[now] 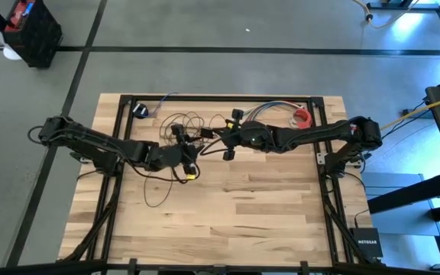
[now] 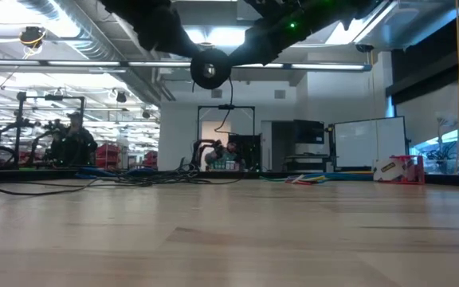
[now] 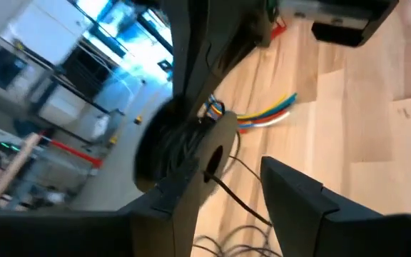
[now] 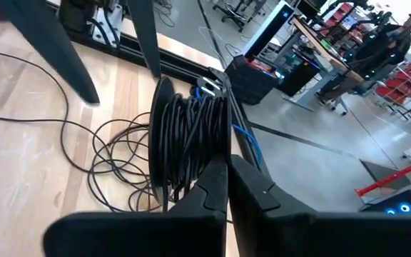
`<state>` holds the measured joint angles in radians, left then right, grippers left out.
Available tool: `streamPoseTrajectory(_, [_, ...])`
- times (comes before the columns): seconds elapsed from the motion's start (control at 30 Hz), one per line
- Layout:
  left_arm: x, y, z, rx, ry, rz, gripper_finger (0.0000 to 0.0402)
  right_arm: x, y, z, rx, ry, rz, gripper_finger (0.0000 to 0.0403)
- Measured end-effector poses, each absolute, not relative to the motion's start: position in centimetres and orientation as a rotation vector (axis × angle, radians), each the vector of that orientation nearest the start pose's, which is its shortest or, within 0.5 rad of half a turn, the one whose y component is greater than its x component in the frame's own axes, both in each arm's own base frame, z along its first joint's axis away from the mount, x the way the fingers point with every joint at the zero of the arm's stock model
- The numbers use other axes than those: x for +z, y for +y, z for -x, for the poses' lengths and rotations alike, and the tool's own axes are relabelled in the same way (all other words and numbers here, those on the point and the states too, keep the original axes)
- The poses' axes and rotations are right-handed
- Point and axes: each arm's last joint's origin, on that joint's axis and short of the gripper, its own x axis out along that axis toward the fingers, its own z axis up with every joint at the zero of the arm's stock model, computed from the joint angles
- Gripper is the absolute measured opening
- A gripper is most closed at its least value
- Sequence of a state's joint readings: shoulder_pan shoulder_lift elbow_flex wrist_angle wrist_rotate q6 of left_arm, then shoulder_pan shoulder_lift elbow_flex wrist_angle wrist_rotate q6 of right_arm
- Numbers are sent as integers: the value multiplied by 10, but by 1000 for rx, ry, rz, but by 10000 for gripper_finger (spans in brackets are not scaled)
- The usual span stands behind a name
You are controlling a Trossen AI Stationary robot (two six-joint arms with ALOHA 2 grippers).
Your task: Coiling cords
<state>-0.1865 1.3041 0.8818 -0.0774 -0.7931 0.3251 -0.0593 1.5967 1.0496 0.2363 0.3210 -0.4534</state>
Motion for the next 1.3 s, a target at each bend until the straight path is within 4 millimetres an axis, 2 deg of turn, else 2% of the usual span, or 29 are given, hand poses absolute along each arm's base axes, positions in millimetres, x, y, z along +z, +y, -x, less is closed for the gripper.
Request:
streamPoseTrajectory(0.2, [274,-40,-272,547,538,-613,141,261,-30,-357,-272,394,479,5])
streamPoseTrajectory(0.57, [268,-30,-271,538,597,-576,140,262,-27,-358,-184,369,498,5])
streamPoseTrajectory(0.93, [268,-33,-271,494,587,-567,137,262,-27,-358,-178,372,519,5])
streamPoseTrajectory(1.03, [268,-33,-271,493,586,-569,114,262,-27,-358,-179,368,525,5])
streamPoseTrajectory(1.23, [269,-32,-272,480,599,-635,22,265,-27,-359,-192,340,555,5])
streamPoseTrajectory(1.3, [270,-30,-273,481,594,-649,7,267,-28,-359,-194,327,572,5])
